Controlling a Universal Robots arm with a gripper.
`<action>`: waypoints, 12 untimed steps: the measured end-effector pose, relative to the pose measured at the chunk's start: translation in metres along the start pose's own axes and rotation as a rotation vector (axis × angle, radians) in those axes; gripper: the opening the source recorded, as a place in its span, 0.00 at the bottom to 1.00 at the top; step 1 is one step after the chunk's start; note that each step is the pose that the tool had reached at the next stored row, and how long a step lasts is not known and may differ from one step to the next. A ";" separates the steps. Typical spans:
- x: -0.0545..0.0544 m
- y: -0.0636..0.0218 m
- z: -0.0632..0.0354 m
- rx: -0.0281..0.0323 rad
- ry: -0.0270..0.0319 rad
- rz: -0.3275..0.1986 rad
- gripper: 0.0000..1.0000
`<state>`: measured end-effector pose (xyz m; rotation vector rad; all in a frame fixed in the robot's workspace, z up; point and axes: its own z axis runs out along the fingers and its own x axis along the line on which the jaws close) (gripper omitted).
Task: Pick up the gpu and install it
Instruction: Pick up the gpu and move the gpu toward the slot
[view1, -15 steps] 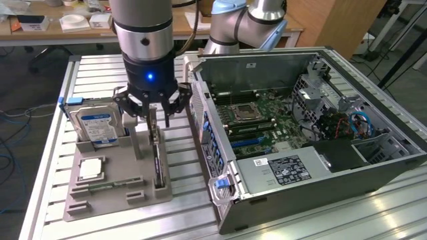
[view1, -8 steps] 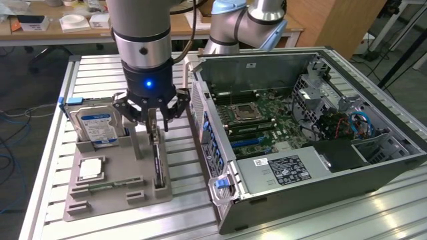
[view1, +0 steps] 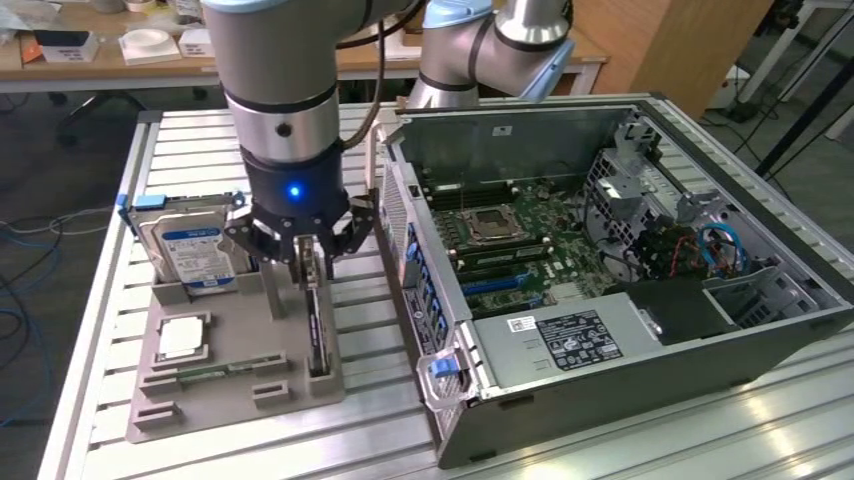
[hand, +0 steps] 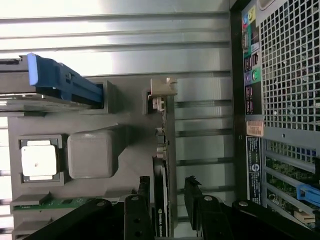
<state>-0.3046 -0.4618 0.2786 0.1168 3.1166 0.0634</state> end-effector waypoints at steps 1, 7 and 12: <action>0.000 -0.0019 0.0018 -0.0001 -0.0001 0.000 0.42; 0.000 -0.0095 0.0124 0.0000 0.0000 0.000 0.42; 0.000 -0.0150 0.0212 -0.0002 -0.0001 0.000 0.42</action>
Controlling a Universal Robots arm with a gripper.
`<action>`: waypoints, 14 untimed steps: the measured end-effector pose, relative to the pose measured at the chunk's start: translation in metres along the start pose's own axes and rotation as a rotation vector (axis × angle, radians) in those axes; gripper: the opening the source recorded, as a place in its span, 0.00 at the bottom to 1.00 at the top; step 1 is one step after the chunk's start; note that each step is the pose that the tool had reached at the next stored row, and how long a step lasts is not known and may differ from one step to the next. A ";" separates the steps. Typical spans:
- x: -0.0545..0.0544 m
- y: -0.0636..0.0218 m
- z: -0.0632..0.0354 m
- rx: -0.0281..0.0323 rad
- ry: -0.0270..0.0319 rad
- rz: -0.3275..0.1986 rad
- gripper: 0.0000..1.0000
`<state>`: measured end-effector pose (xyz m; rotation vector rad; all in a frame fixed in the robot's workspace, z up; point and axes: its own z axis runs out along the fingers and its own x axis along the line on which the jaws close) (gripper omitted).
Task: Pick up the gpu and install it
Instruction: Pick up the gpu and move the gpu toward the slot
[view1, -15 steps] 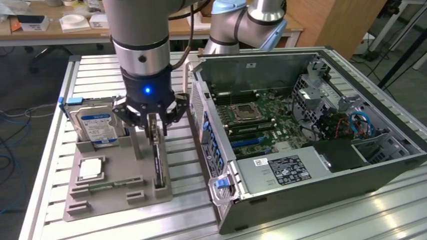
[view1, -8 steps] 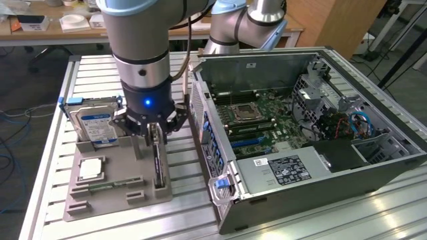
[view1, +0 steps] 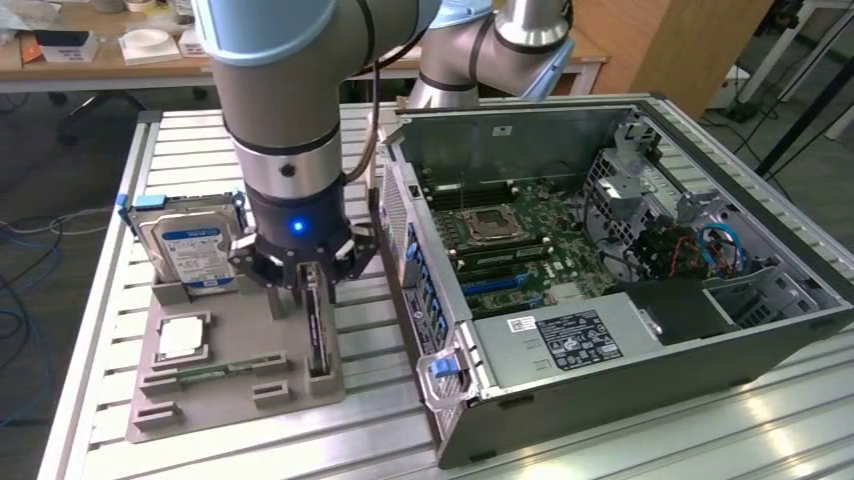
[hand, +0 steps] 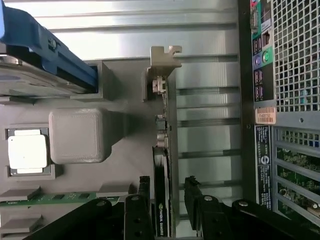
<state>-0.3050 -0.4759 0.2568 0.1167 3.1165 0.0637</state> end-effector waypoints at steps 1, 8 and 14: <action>0.000 -0.0009 0.0019 0.0002 0.0001 0.000 0.42; 0.004 -0.0024 0.0145 0.0001 0.0000 0.000 0.42; 0.005 -0.0030 0.0251 0.0001 0.0002 0.000 0.42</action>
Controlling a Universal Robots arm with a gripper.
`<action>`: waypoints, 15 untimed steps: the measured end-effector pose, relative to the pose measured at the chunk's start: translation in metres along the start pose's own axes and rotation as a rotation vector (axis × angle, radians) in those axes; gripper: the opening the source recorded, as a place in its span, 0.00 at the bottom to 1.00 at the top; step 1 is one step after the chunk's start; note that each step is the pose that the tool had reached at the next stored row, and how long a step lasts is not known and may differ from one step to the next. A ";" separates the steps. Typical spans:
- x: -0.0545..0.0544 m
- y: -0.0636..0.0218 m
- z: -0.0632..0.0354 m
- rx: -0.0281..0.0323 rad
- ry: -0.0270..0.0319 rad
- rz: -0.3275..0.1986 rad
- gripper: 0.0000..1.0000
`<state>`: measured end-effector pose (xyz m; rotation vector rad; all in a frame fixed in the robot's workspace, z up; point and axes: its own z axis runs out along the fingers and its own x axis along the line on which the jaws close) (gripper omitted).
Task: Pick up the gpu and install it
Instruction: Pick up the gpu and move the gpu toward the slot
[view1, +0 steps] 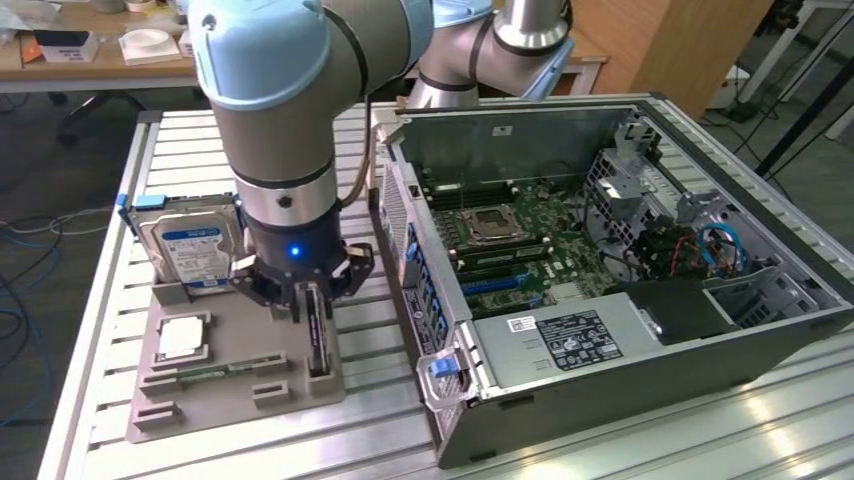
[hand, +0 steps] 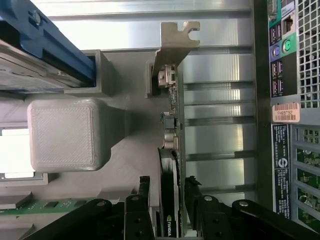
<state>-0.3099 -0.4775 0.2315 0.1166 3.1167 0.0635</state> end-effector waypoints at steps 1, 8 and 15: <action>0.000 0.0000 0.0013 0.0000 0.0001 0.000 0.42; 0.000 -0.0001 0.0024 0.0001 0.0001 0.000 0.40; 0.000 -0.0001 0.0024 0.0001 0.0002 0.000 0.26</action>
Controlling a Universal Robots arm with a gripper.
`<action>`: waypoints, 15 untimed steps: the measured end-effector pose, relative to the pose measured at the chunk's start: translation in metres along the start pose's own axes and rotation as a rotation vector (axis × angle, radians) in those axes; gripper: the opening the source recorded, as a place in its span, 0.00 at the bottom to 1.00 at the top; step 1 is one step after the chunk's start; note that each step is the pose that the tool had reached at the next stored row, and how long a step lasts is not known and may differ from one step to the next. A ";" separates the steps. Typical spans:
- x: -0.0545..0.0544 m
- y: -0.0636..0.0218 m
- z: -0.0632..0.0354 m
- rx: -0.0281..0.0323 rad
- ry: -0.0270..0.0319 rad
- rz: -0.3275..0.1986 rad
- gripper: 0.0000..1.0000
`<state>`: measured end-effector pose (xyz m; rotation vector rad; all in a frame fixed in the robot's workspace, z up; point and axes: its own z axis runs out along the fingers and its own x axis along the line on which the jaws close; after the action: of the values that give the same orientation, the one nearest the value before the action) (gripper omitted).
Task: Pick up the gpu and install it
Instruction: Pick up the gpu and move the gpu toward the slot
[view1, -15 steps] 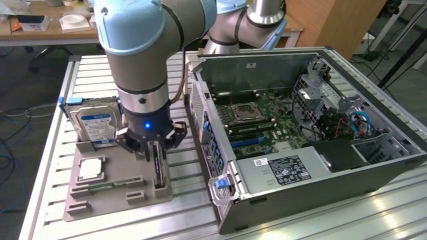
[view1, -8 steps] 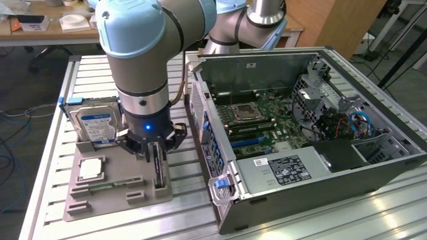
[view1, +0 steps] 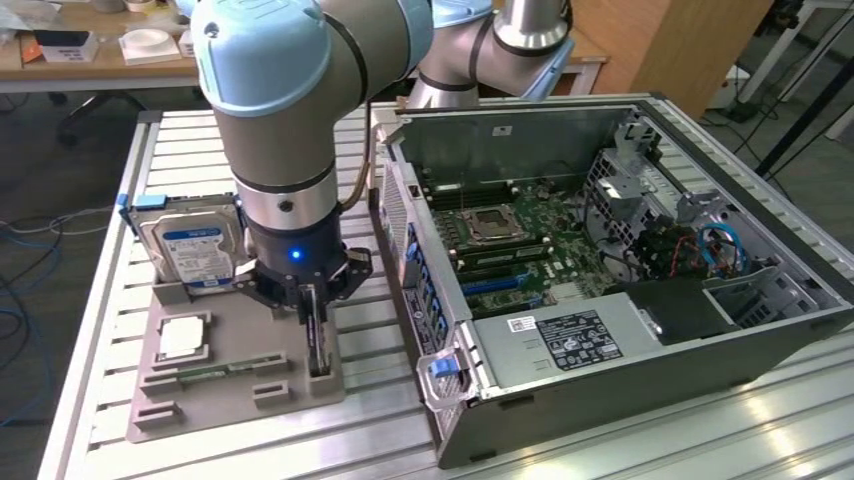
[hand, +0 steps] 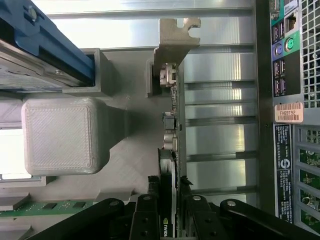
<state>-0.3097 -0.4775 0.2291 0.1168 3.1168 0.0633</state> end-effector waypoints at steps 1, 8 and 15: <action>0.000 0.0000 -0.0003 -0.0001 -0.0002 0.000 0.26; 0.000 0.0011 -0.0272 -0.0024 0.0001 0.000 0.26; -0.001 0.0024 -0.0591 -0.0052 0.0004 0.000 0.26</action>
<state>-0.3102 -0.4775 0.2882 0.1167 3.1169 0.0715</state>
